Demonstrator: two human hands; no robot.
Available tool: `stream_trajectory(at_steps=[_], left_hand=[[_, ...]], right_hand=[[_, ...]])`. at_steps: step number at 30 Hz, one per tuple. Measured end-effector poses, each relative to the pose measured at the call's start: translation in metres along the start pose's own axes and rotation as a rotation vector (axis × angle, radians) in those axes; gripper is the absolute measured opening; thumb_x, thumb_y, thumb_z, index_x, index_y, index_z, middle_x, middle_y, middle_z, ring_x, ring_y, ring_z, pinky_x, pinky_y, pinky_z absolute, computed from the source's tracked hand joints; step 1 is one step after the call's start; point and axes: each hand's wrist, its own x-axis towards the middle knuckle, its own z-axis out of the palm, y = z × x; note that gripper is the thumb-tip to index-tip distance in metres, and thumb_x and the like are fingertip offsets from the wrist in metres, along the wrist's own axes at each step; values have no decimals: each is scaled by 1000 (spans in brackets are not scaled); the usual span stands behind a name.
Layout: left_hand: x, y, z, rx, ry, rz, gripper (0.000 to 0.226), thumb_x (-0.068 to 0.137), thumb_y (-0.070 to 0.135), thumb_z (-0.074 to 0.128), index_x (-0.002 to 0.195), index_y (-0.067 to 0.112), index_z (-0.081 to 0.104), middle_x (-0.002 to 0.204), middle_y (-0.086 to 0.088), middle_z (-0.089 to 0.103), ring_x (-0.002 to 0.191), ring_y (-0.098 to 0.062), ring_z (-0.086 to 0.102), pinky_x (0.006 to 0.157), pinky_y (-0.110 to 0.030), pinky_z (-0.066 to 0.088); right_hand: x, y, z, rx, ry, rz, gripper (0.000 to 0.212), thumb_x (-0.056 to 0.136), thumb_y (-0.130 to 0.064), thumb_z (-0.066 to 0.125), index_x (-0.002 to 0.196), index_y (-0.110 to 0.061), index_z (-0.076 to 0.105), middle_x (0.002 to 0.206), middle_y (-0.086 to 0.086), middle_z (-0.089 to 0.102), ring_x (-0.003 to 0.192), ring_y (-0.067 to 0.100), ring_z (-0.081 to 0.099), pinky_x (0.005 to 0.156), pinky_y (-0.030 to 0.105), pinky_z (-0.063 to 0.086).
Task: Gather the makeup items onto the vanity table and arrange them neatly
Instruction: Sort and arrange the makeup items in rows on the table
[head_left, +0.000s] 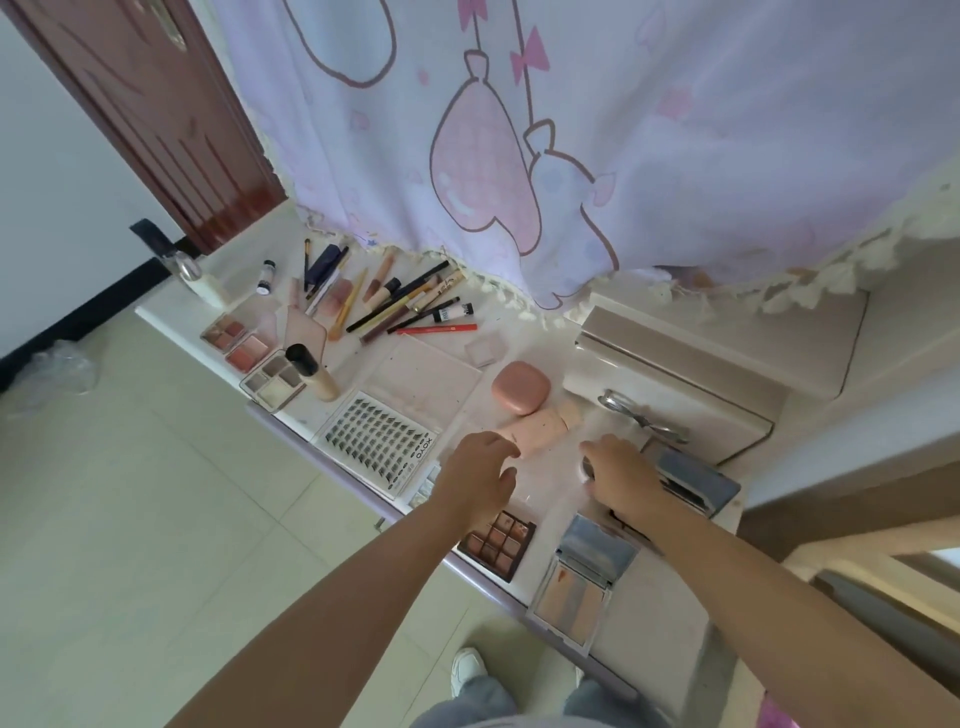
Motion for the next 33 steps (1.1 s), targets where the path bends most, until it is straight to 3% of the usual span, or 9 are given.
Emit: stream_trajectory(at_steps=[3,6,10,12,15,18,24,31,33], left_hand=[[-3,-8,-4,-37,29,14,38,92,18,44,130,14,45,135,-4,46,126,-18,36,101,-21,23],[0,-11,-10,-48,95,53,43,94,25,42,135,13,38,136,-4,45,127,-17,36,99,-18,22],[-6,-3,-19,-54,155,204,59,92,48,29,137,9,34,134,-9,44,123,-22,39,97,-23,29],[-12,4,-22,-63,142,297,75,86,59,19,132,4,40,126,-15,49,116,-27,45,93,-28,36],[-21,11,-28,-49,189,407,66,89,48,23,110,-4,57,101,-20,60,93,-33,55,78,-36,48],[-29,11,-35,-22,199,442,64,86,44,19,96,-6,58,90,-20,58,84,-31,53,68,-35,44],[-43,20,-38,-17,300,291,81,68,49,-10,91,1,50,83,-9,48,74,-23,46,63,-25,28],[-53,25,-39,8,351,217,79,68,44,-15,92,5,49,80,-6,47,69,-20,43,60,-24,26],[-54,29,-39,-1,336,221,75,71,43,-12,93,5,49,82,-8,51,71,-24,50,60,-26,28]], right_hand=[[-5,-5,-16,469,32,79,25,88,-26,53,105,-9,53,103,9,58,100,23,55,79,27,43],[-21,-21,-42,1151,11,160,28,93,-24,46,114,-6,53,91,2,57,81,14,57,78,27,53],[-47,-52,-59,1555,-90,191,31,97,-29,32,107,-6,50,82,13,54,63,19,54,57,27,51],[-58,-68,-63,1600,-143,235,38,98,-33,26,95,-6,52,72,13,51,55,19,49,48,26,48],[-69,-87,-67,1565,-160,296,45,99,-37,21,88,-5,51,62,11,49,47,18,45,41,25,41],[-78,-97,-70,1511,-163,336,48,99,-37,21,81,-5,51,57,9,49,42,15,44,38,22,34],[-86,-113,-69,1504,-125,423,46,99,-37,21,78,-6,49,39,4,48,26,10,42,29,13,24],[-93,-119,-65,1597,-79,410,44,97,-30,21,69,-7,46,33,2,41,27,10,31,30,11,19],[-97,-116,-64,1620,-81,401,43,97,-30,22,68,-7,46,35,3,41,28,10,31,29,11,19]])
